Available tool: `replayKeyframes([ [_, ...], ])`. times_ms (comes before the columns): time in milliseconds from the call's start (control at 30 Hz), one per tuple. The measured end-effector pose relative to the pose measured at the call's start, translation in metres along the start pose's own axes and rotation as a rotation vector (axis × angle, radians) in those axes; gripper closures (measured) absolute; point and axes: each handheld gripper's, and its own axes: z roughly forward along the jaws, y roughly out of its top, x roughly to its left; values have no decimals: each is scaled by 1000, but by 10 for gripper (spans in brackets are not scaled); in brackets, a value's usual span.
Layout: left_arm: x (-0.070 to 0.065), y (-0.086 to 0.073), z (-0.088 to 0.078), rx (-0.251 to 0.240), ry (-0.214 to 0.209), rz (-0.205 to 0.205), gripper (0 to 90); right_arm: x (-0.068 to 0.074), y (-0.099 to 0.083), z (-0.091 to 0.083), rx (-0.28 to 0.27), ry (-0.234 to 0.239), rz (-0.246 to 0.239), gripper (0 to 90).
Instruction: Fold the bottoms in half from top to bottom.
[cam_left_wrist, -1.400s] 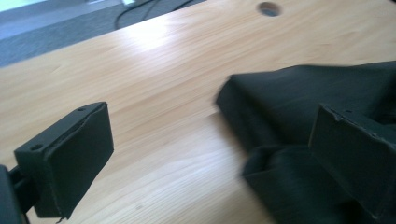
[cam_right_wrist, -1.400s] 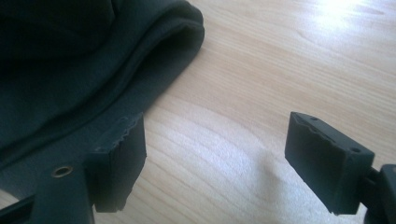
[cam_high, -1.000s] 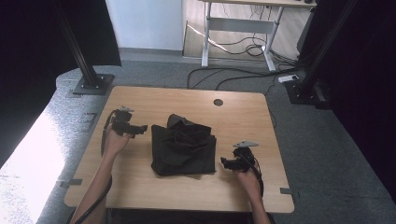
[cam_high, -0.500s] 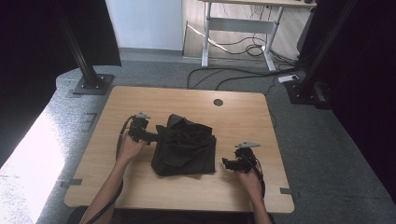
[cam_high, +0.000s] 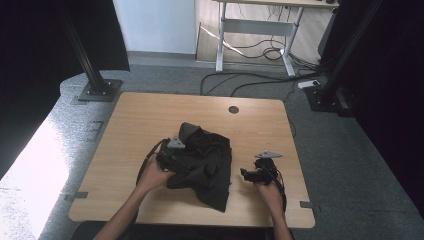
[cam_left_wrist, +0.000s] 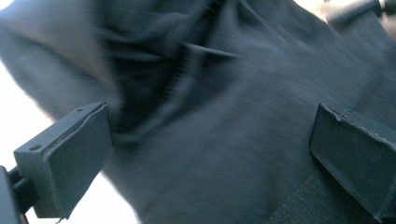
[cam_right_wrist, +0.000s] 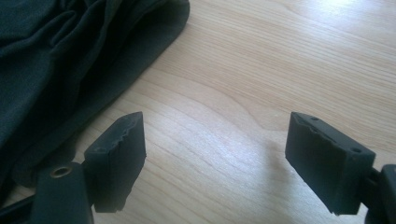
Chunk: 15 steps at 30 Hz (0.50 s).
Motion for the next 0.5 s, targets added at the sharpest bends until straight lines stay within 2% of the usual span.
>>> replayKeyframes([
  [67, -9, -2, 0, -1, -15, 15, 0, -1, 0, -2, -3, -2, 2, 203],
  [167, -13, -3, -9, -20, -20, 19, 0, -1, 2, -4, -8, 0, -2, 203],
  [233, -11, -5, -18, -41, 6, 16, 0, 0, 6, -6, -17, 5, 0, 203],
  [300, -8, -9, -25, -56, 22, -4, 0, 3, 12, -8, -26, 11, -8, 203],
  [367, -4, -15, -26, -48, 40, -16, 0, 7, 20, -10, -35, 23, -22, 203],
  [500, -3, -32, -16, -14, 44, -36, 0, 23, 45, -15, -60, 64, -67, 230],
])
